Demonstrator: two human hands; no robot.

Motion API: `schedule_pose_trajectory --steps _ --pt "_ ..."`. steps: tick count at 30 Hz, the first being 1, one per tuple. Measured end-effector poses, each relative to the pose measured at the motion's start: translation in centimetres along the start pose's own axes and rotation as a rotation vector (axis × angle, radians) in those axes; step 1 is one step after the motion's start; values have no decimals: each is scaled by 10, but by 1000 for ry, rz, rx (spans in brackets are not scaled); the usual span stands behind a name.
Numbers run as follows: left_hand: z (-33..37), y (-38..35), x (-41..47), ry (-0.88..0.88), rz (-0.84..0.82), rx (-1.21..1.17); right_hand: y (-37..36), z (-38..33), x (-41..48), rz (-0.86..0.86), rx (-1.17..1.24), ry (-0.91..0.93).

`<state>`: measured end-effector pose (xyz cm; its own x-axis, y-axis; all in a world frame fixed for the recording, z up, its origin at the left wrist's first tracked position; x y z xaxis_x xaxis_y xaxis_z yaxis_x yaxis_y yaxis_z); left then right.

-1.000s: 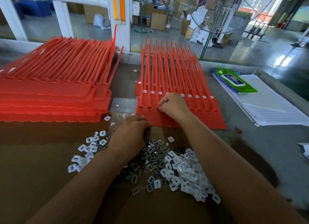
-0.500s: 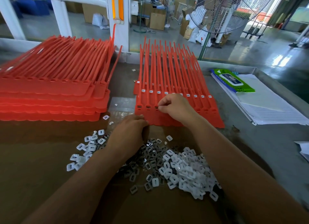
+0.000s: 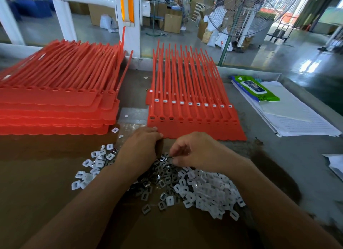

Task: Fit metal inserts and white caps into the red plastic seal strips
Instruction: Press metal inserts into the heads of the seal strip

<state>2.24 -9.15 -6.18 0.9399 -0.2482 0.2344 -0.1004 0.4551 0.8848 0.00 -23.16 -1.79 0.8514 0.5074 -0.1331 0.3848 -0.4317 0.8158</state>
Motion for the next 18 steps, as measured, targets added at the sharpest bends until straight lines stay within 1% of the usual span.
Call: schedule_pose_trajectory --steps 3,6,18 --pt "0 1 0 3 -3 -9 -9 -3 -1 -43 -62 2" --pt "1 1 1 6 -13 -15 -15 -6 -2 -9 -82 14" --pt "1 1 1 22 -4 -26 -14 -3 -6 73 56 -7"
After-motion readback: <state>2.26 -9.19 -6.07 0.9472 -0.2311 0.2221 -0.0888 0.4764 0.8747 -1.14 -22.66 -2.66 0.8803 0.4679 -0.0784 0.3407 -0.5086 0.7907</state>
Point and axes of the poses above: each hand's wrist, its own x-axis towards the middle knuckle, its own y-axis out of the back of the hand, z = x × y, the point moved 3 cm from there along x, towards the middle knuckle, and after that the axes turned 1 degree about -z, right-handed, at the moved point
